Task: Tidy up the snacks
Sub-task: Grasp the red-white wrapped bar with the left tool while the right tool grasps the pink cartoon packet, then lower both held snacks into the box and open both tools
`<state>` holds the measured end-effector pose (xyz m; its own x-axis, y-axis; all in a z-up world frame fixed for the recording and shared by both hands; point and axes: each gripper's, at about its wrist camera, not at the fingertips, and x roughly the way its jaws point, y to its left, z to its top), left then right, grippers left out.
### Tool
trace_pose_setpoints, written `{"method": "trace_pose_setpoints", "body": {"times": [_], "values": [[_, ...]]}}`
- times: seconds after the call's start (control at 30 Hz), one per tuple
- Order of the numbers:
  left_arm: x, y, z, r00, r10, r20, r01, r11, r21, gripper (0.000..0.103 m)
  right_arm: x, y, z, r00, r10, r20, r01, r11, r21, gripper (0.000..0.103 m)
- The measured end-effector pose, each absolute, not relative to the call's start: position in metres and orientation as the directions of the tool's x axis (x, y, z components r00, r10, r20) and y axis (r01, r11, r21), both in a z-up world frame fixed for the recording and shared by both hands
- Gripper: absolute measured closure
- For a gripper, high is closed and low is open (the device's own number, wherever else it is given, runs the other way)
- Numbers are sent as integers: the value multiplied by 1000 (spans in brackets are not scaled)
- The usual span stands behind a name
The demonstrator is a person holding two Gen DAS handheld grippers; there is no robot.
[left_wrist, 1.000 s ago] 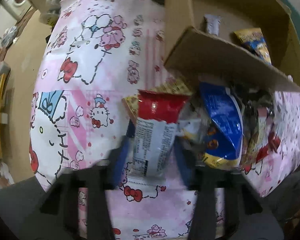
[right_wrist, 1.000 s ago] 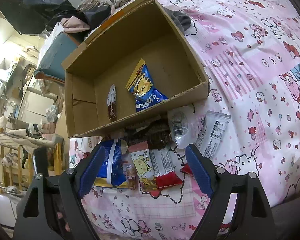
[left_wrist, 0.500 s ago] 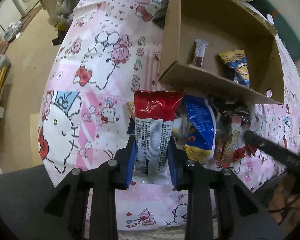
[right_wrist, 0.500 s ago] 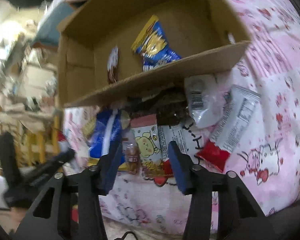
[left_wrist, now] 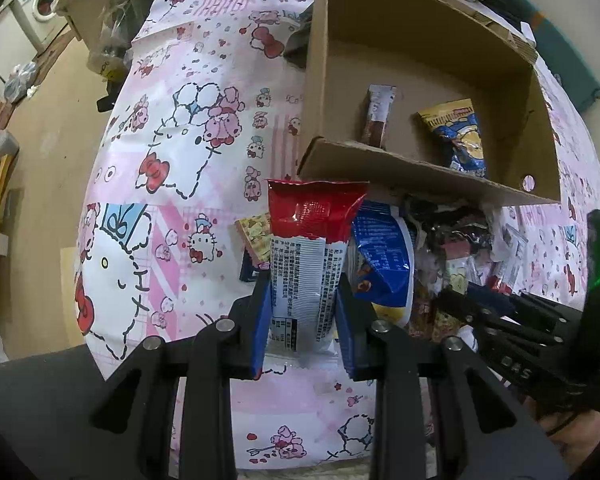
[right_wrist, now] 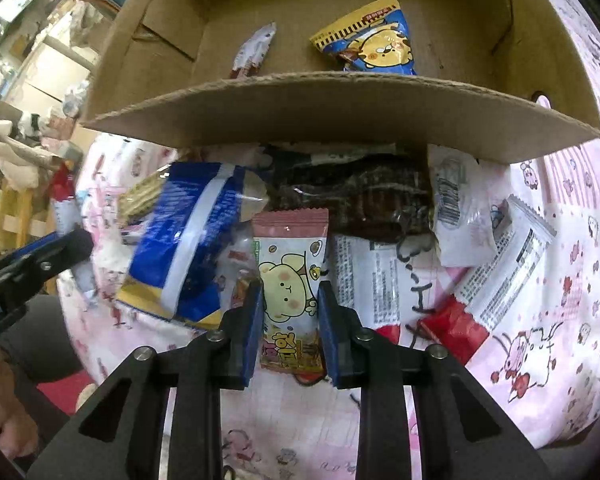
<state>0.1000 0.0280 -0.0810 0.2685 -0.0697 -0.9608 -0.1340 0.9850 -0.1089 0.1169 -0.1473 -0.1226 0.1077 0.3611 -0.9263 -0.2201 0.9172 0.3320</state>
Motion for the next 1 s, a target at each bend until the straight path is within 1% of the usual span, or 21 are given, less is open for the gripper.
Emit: {"method": "trace_pose_setpoints", "body": {"times": [0.17,0.23,0.33,0.47,0.7,0.87,1.0], "values": [[95,33,-72,304,-72,-950,-152,981,-123,77,106,-162,-100,129,437,-890,-191,892,411,75],[93,33,-63,330,-85,-940,-151,978,-142,77,104,-171,-86,155,483,-862,-184,871,455,75],[93,32,-42,386,-119,-915,-139,973,-186,77,102,-179,-63,213,546,-810,-195,836,513,75],[102,23,-7,480,-103,-871,-101,980,-171,77,107,-186,-27,292,598,-746,-232,801,552,75],[136,11,29,560,-84,-824,-30,992,-121,77,141,-202,13,407,611,-679,-273,791,548,75],[166,6,39,592,-78,-802,-15,994,-107,77,177,-219,24,464,594,-657,-266,801,536,75],[189,2,34,598,-82,-797,-10,994,-110,77,197,-224,20,493,570,-657,-255,817,517,75]]}}
